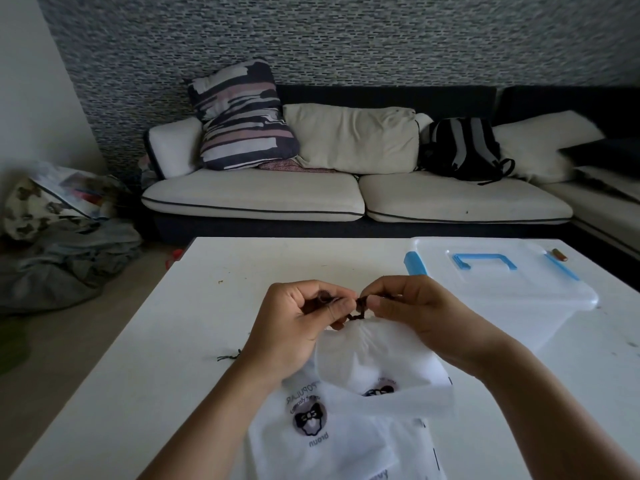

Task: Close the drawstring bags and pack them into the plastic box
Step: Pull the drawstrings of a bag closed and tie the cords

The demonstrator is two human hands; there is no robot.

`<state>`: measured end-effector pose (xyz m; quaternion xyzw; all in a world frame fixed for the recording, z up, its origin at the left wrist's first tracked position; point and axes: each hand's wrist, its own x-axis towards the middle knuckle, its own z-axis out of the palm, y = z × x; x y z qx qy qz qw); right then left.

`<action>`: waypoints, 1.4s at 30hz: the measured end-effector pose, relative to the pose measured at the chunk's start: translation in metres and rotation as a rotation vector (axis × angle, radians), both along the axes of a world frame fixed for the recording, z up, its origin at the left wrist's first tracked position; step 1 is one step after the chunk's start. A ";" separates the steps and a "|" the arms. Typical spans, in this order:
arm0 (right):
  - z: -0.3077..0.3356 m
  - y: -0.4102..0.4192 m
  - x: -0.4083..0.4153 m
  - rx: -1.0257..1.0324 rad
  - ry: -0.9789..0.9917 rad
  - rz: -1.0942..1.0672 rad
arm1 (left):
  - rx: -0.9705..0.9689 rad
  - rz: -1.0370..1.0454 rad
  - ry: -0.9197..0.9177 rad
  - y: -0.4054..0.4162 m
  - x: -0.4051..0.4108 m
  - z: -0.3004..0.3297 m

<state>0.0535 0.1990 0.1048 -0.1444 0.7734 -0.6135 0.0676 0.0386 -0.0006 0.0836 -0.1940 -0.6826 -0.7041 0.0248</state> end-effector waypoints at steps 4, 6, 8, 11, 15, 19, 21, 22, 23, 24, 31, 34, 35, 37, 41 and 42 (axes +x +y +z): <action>-0.003 -0.007 -0.002 -0.001 0.044 -0.060 | -0.010 0.034 -0.004 -0.002 0.000 0.001; -0.003 -0.011 -0.001 0.008 0.092 -0.096 | -0.033 0.053 0.004 -0.002 -0.001 0.001; -0.003 -0.015 -0.001 0.044 0.144 -0.131 | -0.061 0.061 0.011 -0.002 0.000 -0.001; -0.004 -0.017 -0.002 0.052 0.137 -0.157 | -0.094 0.069 0.009 -0.002 -0.001 -0.003; -0.002 -0.016 0.000 0.059 0.098 -0.130 | -0.117 0.056 -0.009 -0.004 -0.002 -0.004; 0.003 -0.013 0.003 0.187 0.139 -0.128 | -0.097 0.000 -0.105 -0.003 -0.001 -0.005; 0.002 -0.014 0.002 0.268 0.168 -0.144 | -0.088 -0.009 -0.145 -0.002 -0.002 -0.006; 0.001 -0.014 0.002 0.311 0.187 -0.158 | -0.089 -0.005 -0.152 -0.002 -0.002 -0.006; 0.001 -0.014 0.001 0.353 0.210 -0.169 | -0.084 -0.002 -0.157 -0.001 -0.001 -0.005; 0.000 -0.014 0.001 0.390 0.226 -0.172 | -0.073 -0.001 -0.164 -0.001 -0.001 -0.005; -0.007 -0.017 0.002 0.376 0.232 -0.100 | -0.021 0.023 -0.180 -0.001 -0.001 -0.003; -0.007 -0.018 0.002 0.262 0.214 -0.155 | 0.041 0.039 -0.203 -0.002 -0.001 -0.001; -0.006 -0.019 0.002 0.232 0.208 -0.164 | 0.062 0.034 -0.220 -0.002 -0.001 0.000; -0.007 -0.020 0.002 0.175 0.199 -0.149 | 0.088 -0.001 -0.251 -0.004 0.000 0.002; -0.008 -0.021 0.002 -0.029 0.128 -0.140 | 0.149 -0.136 -0.308 -0.015 -0.003 0.006; -0.008 -0.021 0.001 -0.078 0.103 -0.148 | 0.154 -0.150 -0.310 -0.017 -0.004 0.006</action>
